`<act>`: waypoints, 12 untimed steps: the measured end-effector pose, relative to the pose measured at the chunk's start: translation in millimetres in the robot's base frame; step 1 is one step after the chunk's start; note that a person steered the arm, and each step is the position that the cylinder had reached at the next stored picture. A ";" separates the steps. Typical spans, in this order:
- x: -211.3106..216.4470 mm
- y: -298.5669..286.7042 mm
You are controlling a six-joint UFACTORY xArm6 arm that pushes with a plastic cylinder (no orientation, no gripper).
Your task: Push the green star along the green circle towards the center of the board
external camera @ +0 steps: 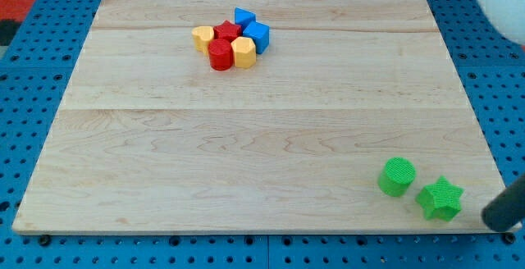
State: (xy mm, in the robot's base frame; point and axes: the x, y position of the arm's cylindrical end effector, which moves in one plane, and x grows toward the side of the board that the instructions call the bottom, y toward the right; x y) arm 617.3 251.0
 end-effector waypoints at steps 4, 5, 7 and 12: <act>-28.6 -71.3; -49.4 -77.1; -87.0 -128.0; -54.0 -79.0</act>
State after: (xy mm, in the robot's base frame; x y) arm 563.3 172.0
